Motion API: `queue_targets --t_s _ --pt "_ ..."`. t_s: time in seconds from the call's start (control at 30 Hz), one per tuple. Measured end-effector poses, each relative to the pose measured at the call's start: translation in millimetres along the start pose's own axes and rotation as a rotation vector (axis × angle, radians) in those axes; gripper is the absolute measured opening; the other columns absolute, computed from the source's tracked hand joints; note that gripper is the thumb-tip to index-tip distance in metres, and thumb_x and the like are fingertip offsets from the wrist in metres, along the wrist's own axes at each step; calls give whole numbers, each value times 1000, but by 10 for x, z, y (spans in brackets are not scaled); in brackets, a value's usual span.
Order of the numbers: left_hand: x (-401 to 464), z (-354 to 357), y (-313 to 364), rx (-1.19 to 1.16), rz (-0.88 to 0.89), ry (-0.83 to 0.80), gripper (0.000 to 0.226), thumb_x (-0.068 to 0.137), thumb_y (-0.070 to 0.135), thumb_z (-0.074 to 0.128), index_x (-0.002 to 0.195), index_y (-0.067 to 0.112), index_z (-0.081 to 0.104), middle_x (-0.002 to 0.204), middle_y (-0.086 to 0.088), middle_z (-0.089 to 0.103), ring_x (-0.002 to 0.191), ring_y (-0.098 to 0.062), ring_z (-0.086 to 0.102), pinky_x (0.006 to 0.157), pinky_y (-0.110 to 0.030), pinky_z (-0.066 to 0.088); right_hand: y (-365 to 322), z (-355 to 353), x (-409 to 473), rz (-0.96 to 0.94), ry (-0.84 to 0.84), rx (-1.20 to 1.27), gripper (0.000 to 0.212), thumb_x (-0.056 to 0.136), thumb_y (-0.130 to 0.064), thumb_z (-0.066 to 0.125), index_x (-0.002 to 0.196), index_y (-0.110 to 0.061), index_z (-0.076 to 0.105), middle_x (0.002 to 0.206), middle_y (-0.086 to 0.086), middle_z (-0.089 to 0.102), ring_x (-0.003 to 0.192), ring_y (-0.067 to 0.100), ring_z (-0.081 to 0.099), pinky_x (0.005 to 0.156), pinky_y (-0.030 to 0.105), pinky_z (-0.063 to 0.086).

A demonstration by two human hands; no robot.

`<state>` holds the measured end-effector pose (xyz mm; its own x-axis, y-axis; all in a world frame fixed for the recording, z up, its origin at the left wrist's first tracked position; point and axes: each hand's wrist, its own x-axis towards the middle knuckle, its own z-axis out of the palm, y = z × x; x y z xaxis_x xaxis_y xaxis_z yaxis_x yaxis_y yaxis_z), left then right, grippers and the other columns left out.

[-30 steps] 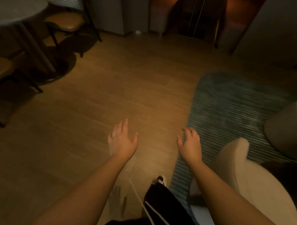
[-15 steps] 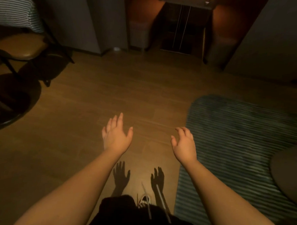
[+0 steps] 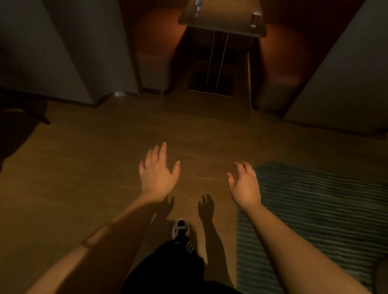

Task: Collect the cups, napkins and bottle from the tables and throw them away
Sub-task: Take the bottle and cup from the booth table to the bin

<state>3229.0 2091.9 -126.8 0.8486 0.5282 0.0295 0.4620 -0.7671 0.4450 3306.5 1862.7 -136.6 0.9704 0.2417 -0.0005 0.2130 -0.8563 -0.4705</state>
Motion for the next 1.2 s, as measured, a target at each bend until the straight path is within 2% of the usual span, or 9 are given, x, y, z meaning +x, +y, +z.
queue_targets --t_s 0.17,0.37,0.57,0.73,0.83,0.9,1.0,1.2 --pt "1753 102 489 -11 6 -36 70 91 53 44 151 30 14 157 0 20 144 -20 14 113 -48 14 -156 -127 1652 49 26 -13 43 94 -32 50 133 -15 47 141 10 41 129 27 39 107 36 35" --pt "3330 282 995 -41 71 -23 69 91 44 53 149 20 26 154 -9 29 142 -28 21 111 -51 20 -222 -229 3291 73 60 18 43 94 -30 51 134 -16 46 142 9 40 129 26 39 107 35 34" --pt "5066 873 1474 -32 97 -62 75 91 44 50 152 23 12 157 -6 19 143 -26 18 111 -49 17 -17 -146 5169 36 40 63 46 94 -26 52 137 -11 43 144 14 37 130 31 37 107 39 36" --pt "6647 1263 2224 -43 112 -46 74 91 50 48 152 22 15 156 -7 23 141 -26 21 111 -49 20 237 -210 6916 -41 23 -27 38 95 -25 46 129 -8 49 140 13 43 128 28 40 103 36 37" --pt "7547 1302 2705 -23 127 -23 74 91 51 47 152 22 15 156 -6 22 142 -25 18 111 -52 19 300 -415 7846 7 69 43 36 91 -21 52 124 -7 52 135 14 45 121 29 45 99 37 40" --pt "8062 1308 2990 -20 131 12 74 91 50 47 152 22 16 156 -7 22 142 -25 19 111 -52 18 320 -538 8378 5 73 61 38 91 -20 52 127 -8 50 134 14 45 121 29 44 100 35 36" --pt "8720 1385 3345 -24 136 27 73 91 50 48 151 20 18 156 -7 24 142 -25 19 110 -52 18 398 -670 9104 28 66 70 40 92 -22 54 129 -7 50 139 15 43 123 30 46 101 41 41" --pt "9902 1797 3863 10 150 -27 73 93 52 42 152 20 13 158 -7 19 144 -24 14 113 -49 16 659 -759 10404 61 91 54 41 92 -24 54 130 -9 51 141 12 42 127 28 43 103 41 40"
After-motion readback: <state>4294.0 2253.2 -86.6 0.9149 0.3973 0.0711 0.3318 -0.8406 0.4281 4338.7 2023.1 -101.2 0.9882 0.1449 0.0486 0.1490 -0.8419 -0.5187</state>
